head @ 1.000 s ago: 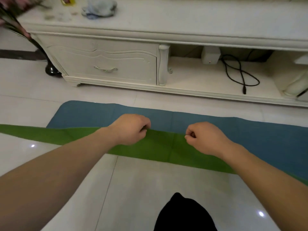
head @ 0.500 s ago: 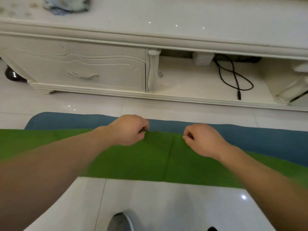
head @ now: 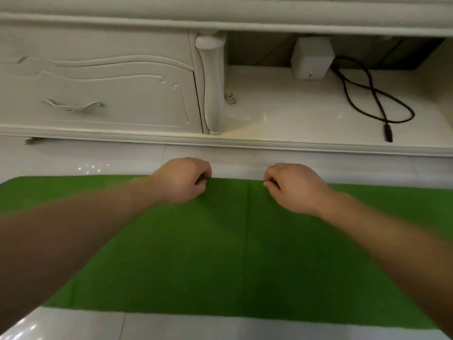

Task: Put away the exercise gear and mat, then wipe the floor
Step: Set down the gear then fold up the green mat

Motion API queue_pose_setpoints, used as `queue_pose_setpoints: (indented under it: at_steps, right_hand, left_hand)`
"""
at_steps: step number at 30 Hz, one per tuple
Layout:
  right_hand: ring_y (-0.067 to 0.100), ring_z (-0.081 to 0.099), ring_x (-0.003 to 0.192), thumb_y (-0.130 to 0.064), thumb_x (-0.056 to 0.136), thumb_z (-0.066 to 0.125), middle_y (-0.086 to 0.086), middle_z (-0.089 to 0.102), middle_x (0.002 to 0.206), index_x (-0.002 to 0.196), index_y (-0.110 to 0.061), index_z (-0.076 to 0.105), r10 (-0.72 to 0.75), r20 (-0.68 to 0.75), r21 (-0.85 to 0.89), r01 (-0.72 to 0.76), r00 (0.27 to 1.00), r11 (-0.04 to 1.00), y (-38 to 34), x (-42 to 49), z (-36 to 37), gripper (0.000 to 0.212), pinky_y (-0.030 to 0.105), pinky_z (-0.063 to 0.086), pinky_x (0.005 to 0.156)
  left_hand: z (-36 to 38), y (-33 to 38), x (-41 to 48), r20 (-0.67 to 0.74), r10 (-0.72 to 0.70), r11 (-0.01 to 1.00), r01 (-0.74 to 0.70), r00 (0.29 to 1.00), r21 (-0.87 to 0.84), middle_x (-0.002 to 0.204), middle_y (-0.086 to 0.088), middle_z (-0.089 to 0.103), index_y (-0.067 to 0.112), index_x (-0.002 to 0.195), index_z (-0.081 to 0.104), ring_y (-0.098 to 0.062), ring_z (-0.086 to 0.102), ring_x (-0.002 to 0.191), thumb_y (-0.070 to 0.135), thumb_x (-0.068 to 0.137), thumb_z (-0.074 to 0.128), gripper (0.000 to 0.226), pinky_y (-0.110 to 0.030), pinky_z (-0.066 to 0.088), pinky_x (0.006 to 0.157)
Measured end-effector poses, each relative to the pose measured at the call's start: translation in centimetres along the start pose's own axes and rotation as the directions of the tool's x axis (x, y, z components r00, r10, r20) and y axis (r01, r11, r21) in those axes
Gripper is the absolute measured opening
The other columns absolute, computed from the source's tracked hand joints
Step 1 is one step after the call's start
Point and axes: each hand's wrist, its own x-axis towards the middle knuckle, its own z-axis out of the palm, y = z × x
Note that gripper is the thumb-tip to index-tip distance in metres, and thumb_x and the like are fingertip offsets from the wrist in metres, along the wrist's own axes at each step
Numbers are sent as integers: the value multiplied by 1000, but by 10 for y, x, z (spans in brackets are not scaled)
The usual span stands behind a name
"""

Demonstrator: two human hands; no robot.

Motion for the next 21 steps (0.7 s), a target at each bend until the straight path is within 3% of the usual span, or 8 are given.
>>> queue_pose_setpoints:
  at_steps: [4,8,14,17,21]
  right_hand:
    - [20,55,101,-31,97,45,-1,59,109,111,-20,58,8,-33,46,-6,999,999,8,13,27,22,33,47,82]
    - [17,42,126,-38,95,50,0,48,137,137,-18,46,28,-60,101,-22,998,995,5,6,51,48,33,40,104]
    - [18,22,143,-56,90,51,0,24,155,150,-22,25,4,104,83,-13,995,997,-8,-31,102,74,36,19,118]
    - [19,2,149,-65,87,49,-1,3,162,154,-23,10,0,216,26,-6,976,1000,-5,-43,124,88,41,5,120]
    - [18,-11,149,-72,86,43,-1,-10,163,155,-23,1,-13,237,-15,18,972,1000,4,-44,141,94,40,-6,118]
  left_hand:
    - [27,-7,8,-25,-11,1000,12,1000,27,129,2,58,21,130,53,-19,57,112,24,95,55,36,-32,47,91]
    - [53,-8,3,28,10,996,-12,1000,87,160,2,26,23,153,27,-18,32,143,37,94,60,68,-35,29,117]
    - [99,16,-13,39,-80,996,79,996,34,164,0,10,29,155,18,-21,12,150,58,91,54,78,-47,8,123]
    - [130,23,-25,146,-31,995,17,989,93,165,2,-6,36,156,8,-21,-7,152,72,86,45,87,-58,0,120]
    - [159,18,-30,228,-22,992,-7,973,126,162,5,-25,43,154,-7,-22,-24,148,82,82,39,94,-65,-8,116]
